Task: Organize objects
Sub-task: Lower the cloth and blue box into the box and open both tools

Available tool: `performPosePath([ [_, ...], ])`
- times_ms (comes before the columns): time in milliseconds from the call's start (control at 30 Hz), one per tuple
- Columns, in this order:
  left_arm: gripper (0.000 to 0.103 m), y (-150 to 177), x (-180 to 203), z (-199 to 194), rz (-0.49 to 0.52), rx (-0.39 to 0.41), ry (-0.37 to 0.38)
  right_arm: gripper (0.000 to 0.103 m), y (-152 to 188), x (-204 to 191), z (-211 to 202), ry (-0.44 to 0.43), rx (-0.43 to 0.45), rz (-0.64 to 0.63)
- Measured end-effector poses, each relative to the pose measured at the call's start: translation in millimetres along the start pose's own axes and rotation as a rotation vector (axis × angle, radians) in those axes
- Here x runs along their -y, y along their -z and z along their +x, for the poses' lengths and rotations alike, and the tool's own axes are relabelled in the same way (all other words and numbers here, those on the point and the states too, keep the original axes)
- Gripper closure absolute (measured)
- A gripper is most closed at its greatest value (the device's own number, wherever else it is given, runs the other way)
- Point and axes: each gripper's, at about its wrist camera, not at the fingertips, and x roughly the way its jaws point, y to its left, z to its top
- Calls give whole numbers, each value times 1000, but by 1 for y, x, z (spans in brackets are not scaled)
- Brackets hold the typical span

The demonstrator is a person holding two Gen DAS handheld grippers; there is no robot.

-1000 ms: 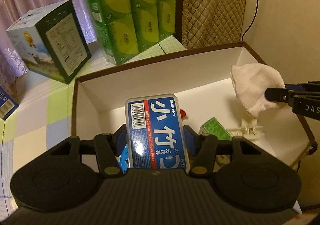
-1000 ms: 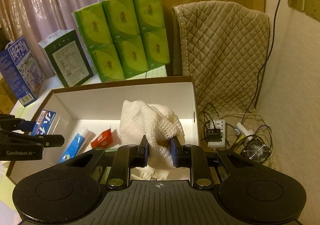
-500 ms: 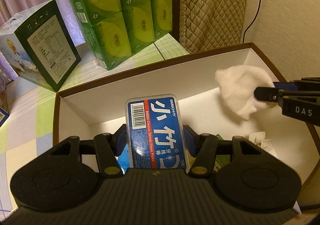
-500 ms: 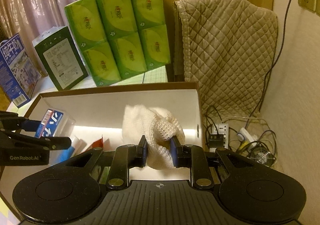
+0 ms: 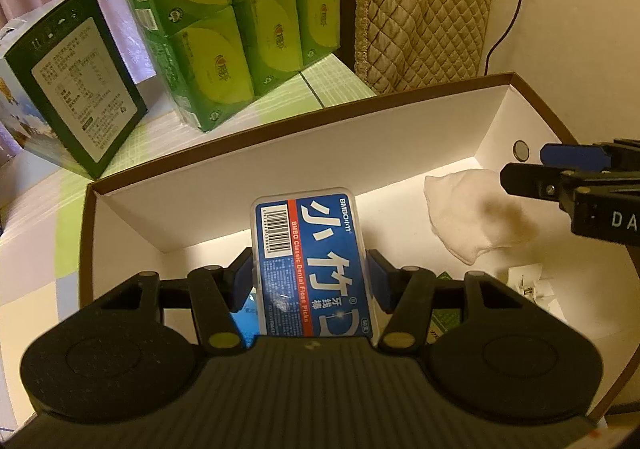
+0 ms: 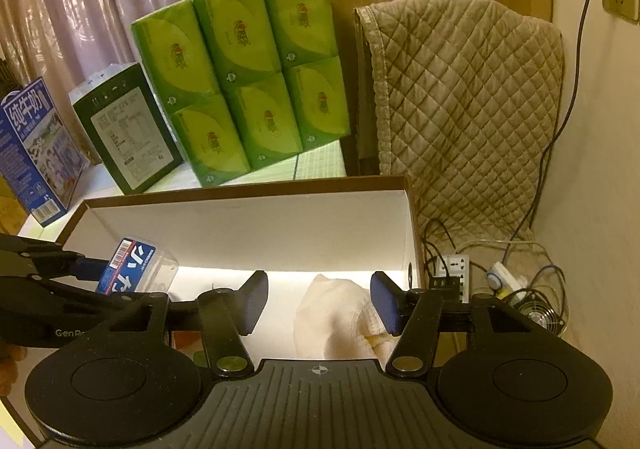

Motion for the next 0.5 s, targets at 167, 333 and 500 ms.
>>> performPosePath([
  [167,48,1,3,6,6,-12,11,49,2,1,-3,-3,0,1],
  [333,47,1,3,8,3,-9,10,49,3,1,-3,-1,0,3],
  [500,30,-1,0,7,7,14,-10,48,4,0,-7,-4,-5,2],
])
